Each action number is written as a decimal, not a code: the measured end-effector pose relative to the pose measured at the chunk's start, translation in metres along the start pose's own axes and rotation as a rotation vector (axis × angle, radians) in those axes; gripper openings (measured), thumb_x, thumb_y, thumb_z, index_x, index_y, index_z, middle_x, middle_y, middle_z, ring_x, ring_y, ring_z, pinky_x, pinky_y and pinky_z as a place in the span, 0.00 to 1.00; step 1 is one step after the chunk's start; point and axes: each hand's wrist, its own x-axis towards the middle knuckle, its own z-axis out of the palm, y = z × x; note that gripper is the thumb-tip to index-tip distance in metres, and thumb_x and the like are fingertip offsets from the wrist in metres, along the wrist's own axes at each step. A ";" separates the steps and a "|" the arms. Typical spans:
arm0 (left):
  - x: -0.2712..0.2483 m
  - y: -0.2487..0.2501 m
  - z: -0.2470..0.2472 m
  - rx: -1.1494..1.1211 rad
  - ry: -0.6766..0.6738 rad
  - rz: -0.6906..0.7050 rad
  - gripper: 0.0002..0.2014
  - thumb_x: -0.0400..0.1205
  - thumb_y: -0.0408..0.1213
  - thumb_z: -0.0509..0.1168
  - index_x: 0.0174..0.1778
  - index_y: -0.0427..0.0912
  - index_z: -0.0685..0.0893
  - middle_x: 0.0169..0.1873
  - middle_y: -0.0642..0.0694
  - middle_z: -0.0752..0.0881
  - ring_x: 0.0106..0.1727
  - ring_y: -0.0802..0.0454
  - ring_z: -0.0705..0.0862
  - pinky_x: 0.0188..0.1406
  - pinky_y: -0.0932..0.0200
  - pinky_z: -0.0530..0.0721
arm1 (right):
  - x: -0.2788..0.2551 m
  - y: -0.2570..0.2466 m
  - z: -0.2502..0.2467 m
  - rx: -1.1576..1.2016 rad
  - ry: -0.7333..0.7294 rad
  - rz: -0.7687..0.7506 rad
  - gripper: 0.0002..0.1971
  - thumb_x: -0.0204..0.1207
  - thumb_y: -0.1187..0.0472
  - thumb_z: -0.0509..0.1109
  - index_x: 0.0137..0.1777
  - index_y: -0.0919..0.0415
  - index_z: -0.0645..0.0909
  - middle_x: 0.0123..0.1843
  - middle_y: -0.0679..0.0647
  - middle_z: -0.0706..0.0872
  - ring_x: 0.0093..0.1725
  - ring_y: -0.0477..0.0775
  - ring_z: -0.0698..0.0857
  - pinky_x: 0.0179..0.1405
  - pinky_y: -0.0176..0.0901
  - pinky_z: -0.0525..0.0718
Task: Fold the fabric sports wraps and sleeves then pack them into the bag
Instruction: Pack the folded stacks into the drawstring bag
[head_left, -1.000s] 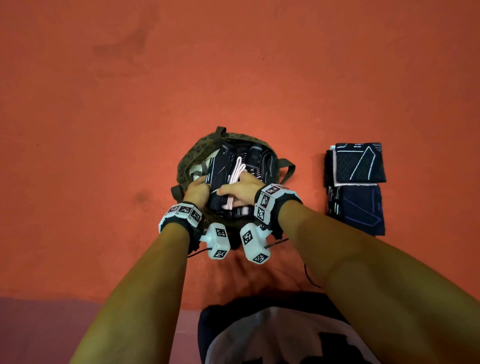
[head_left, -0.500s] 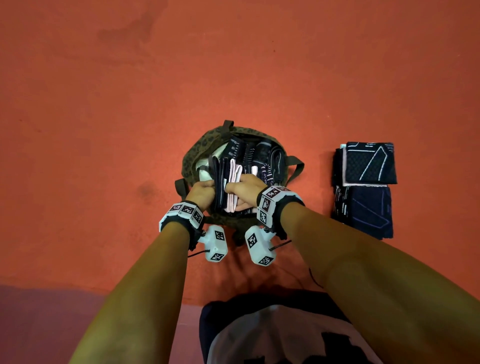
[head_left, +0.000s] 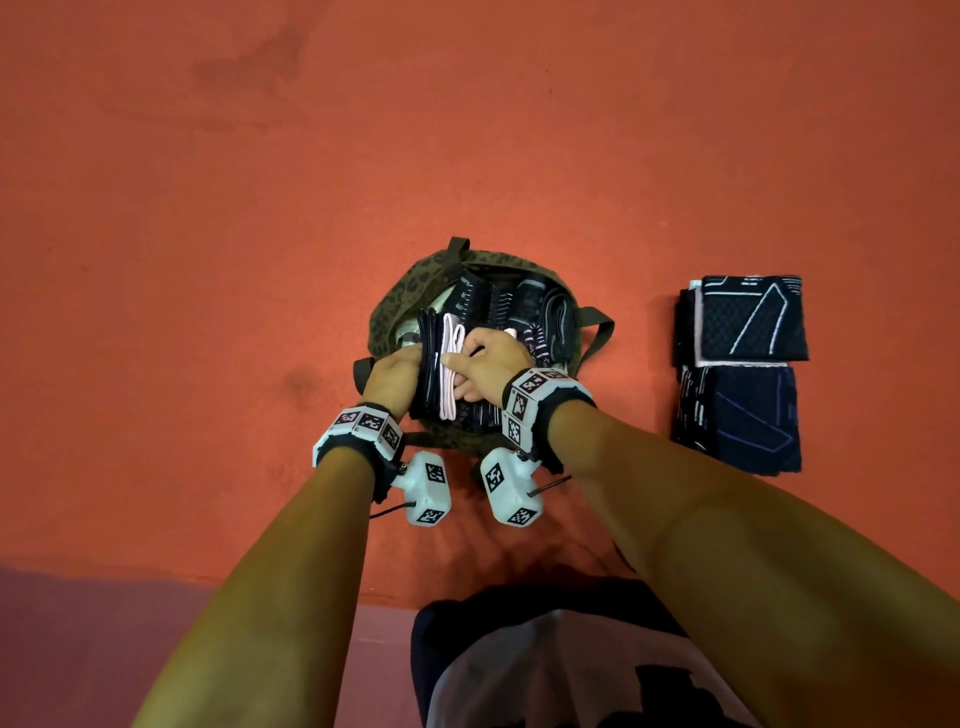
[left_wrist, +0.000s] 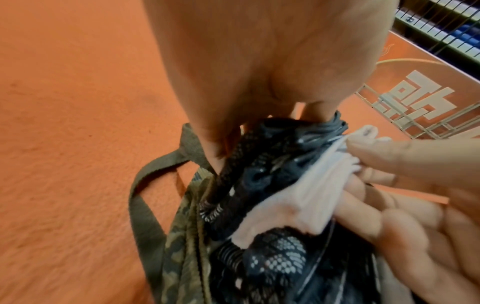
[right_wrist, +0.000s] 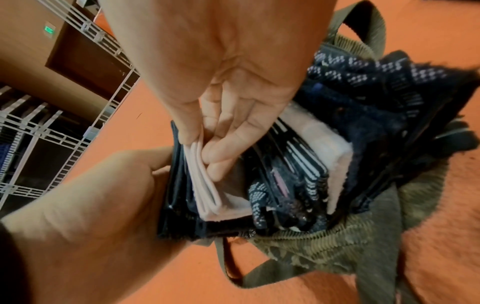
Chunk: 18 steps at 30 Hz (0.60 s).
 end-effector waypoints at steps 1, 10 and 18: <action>0.000 0.002 -0.001 0.005 -0.016 0.002 0.17 0.83 0.40 0.59 0.33 0.52 0.90 0.38 0.46 0.90 0.44 0.45 0.86 0.50 0.49 0.82 | 0.001 -0.002 0.003 -0.003 -0.005 -0.001 0.11 0.80 0.58 0.74 0.42 0.61 0.76 0.35 0.61 0.90 0.29 0.53 0.90 0.26 0.39 0.87; 0.011 -0.002 0.008 0.167 -0.162 0.016 0.17 0.82 0.44 0.56 0.55 0.57 0.89 0.51 0.49 0.92 0.53 0.48 0.88 0.58 0.50 0.85 | 0.006 0.009 -0.004 -0.152 0.011 0.059 0.13 0.81 0.52 0.73 0.44 0.63 0.79 0.36 0.59 0.90 0.30 0.52 0.91 0.33 0.43 0.91; 0.012 0.000 0.003 0.494 0.181 0.041 0.15 0.78 0.48 0.62 0.58 0.53 0.86 0.61 0.38 0.80 0.65 0.38 0.78 0.70 0.49 0.78 | -0.002 0.008 -0.035 0.094 0.215 0.060 0.11 0.85 0.58 0.66 0.42 0.63 0.80 0.30 0.54 0.89 0.26 0.50 0.86 0.27 0.39 0.84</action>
